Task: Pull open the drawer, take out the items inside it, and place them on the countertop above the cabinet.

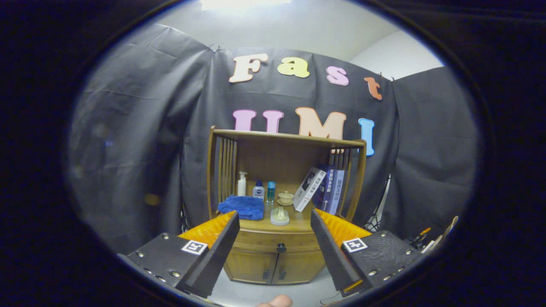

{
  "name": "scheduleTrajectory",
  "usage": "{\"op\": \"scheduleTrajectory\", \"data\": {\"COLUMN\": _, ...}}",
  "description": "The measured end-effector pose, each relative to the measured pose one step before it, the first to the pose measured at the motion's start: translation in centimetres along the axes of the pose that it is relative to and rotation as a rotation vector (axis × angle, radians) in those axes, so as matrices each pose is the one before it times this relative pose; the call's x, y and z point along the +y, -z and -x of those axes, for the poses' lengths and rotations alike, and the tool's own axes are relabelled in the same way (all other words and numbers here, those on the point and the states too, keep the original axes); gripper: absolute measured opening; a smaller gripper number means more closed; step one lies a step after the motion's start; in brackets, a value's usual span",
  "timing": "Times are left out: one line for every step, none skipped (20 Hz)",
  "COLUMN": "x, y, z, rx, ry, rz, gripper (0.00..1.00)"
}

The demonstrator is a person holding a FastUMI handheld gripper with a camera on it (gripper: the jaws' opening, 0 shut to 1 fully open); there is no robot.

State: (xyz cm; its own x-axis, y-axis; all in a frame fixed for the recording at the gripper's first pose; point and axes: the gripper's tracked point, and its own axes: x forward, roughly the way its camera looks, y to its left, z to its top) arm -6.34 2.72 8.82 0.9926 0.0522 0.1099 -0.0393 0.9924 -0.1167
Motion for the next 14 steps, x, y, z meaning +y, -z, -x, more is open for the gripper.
{"op": "scheduleTrajectory", "data": {"x": -0.007, "y": 0.260, "z": -0.063, "rx": 0.00038, "ry": -0.00739, "rz": -0.00509, "gripper": 1.00}}
{"op": "scheduleTrajectory", "data": {"x": -0.263, "y": 0.293, "z": -0.116, "rx": 0.00166, "ry": 0.00036, "rz": 0.00152, "gripper": 1.00}}
{"op": "scheduleTrajectory", "data": {"x": -0.185, "y": 0.450, "z": -0.120, "rx": 0.00989, "ry": 0.00101, "rz": 0.00284, "gripper": 1.00}}
{"op": "scheduleTrajectory", "data": {"x": -0.107, "y": 0.536, "z": -0.259, "rx": 0.01189, "ry": 0.00054, "rz": -0.00076, "gripper": 1.00}}
{"op": "scheduleTrajectory", "data": {"x": 0.015, "y": 0.500, "z": -0.268, "rx": 0.01174, "ry": -0.00154, "rz": -0.00310, "gripper": 1.00}}
{"op": "scheduleTrajectory", "data": {"x": -0.089, "y": 0.632, "z": -0.286, "rx": 0.01547, "ry": 0.00235, "rz": 0.00056, "gripper": 1.00}}
{"op": "scheduleTrajectory", "data": {"x": -0.232, "y": 0.337, "z": -0.122, "rx": 0.01109, "ry": 0.00939, "rz": 0.00767, "gripper": 1.00}}
{"op": "scheduleTrajectory", "data": {"x": -0.249, "y": 0.304, "z": -0.151, "rx": 0.00572, "ry": 0.00759, "rz": 0.00924, "gripper": 1.00}}
{"op": "scheduleTrajectory", "data": {"x": 0.229, "y": 0.051, "z": -0.211, "rx": -0.00151, "ry": -0.00274, "rz": -0.00111, "gripper": 1.00}}
{"op": "scheduleTrajectory", "data": {"x": 0.426, "y": 0.044, "z": -0.128, "rx": -0.00132, "ry": -0.01344, "rz": -0.00899, "gripper": 1.00}}
{"op": "scheduleTrajectory", "data": {"x": 0.399, "y": 0.051, "z": 0.046, "rx": -0.00290, "ry": -0.01032, "rz": -0.01003, "gripper": 1.00}}
{"op": "scheduleTrajectory", "data": {"x": 0.037, "y": -0.025, "z": -0.103, "rx": -0.00336, "ry": -0.00287, "rz": -0.00548, "gripper": 1.00}}
{"op": "scheduleTrajectory", "data": {"x": -0.235, "y": 0.115, "z": -0.043, "rx": -0.00110, "ry": 0.00203, "rz": -0.00194, "gripper": 1.00}}
{"op": "scheduleTrajectory", "data": {"x": -0.132, "y": 0.041, "z": 0.052, "rx": 0.00086, "ry": 0.00300, "rz": -0.00053, "gripper": 1.00}}
